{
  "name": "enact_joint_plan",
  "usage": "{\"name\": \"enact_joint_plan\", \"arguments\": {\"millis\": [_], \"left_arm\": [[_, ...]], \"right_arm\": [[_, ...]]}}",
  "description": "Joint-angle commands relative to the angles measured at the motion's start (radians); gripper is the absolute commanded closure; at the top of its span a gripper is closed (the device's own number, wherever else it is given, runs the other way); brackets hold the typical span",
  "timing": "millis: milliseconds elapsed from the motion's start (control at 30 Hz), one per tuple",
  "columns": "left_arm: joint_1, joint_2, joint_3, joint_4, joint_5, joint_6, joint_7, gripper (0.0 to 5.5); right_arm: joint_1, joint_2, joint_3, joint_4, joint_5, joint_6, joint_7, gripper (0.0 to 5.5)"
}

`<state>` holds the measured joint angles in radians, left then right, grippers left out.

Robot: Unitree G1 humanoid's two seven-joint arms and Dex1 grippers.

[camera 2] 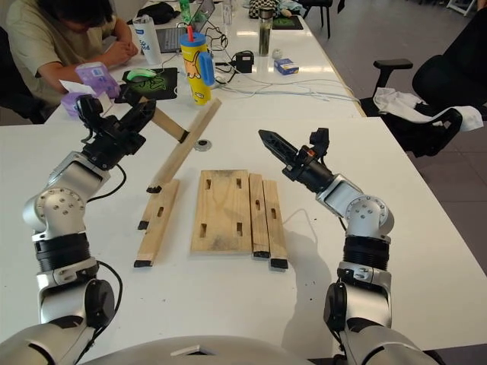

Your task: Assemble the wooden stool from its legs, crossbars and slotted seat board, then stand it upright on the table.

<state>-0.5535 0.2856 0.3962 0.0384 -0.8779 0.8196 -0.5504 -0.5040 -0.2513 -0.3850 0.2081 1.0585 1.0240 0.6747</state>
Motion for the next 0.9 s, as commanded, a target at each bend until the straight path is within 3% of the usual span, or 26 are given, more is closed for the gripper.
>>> {"name": "enact_joint_plan", "arguments": {"millis": [33,500,900], "left_arm": [[-0.026,0.004,-0.017,0.027,-0.089,0.092,-0.042,5.11],[0.014,-0.042,-0.017,-0.043,-0.344,0.278,0.049,5.11],[0.019,-0.040,-0.008,-0.033,-0.429,0.281,0.112,5.11]], "right_arm": [[0.012,0.005,0.012,-0.013,0.058,0.087,-0.003,0.84],[0.036,0.042,0.016,-0.080,0.140,0.137,-0.030,0.84],[0.068,0.019,0.023,-0.131,0.200,0.134,0.028,2.57]]}}
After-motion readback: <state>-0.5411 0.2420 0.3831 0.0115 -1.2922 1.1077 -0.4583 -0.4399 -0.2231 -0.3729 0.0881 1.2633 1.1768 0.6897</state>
